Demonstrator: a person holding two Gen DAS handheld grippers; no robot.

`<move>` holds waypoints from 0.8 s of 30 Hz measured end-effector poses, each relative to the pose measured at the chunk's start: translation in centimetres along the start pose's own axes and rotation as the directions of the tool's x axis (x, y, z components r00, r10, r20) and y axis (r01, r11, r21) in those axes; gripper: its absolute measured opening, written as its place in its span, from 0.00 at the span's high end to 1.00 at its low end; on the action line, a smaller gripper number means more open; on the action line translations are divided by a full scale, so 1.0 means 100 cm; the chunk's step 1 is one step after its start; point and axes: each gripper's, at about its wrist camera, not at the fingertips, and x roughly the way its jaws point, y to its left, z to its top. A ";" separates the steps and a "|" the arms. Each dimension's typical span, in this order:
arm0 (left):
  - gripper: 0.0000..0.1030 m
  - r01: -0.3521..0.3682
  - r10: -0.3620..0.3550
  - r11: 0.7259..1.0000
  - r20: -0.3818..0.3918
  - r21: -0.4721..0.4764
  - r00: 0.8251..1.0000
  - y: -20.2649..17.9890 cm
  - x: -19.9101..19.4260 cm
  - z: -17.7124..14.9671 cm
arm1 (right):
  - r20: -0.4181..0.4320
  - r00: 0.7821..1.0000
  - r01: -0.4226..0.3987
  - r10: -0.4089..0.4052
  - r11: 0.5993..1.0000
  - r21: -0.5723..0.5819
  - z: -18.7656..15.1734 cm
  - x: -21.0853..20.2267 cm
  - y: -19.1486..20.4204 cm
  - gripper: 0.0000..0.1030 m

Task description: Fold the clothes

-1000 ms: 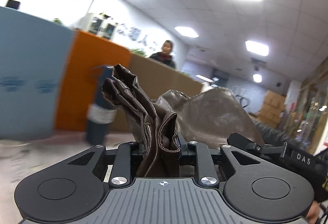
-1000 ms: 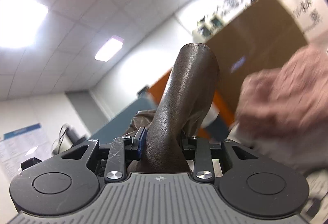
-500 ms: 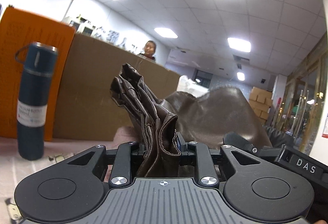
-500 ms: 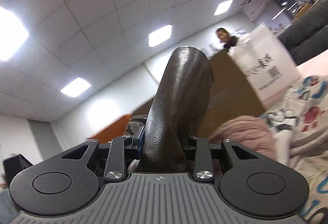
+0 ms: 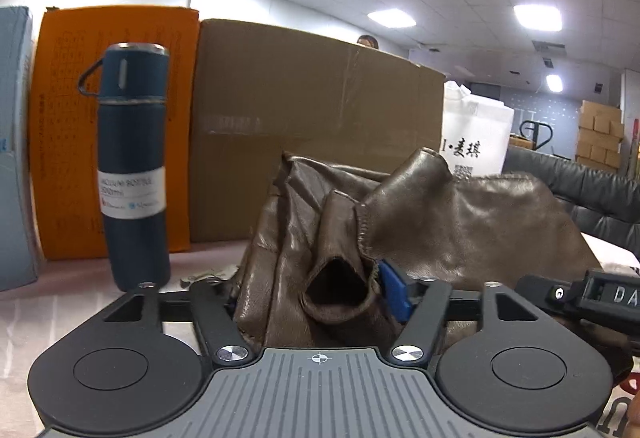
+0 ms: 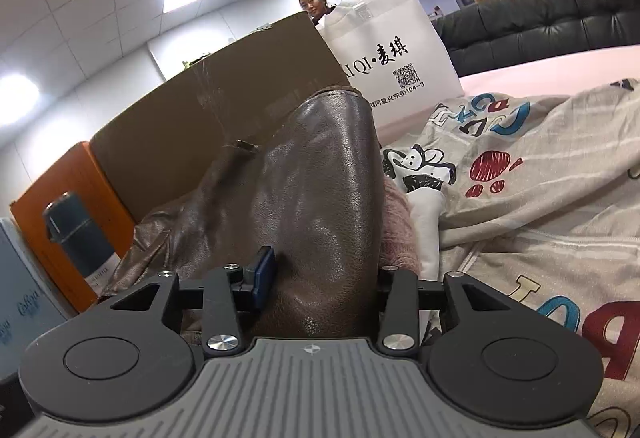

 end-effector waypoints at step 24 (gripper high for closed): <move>0.00 -0.105 0.096 0.994 0.191 0.038 0.977 0.075 -0.167 0.038 | 0.308 0.947 -0.065 0.085 0.995 -0.073 -0.026 -0.104 0.071 0.00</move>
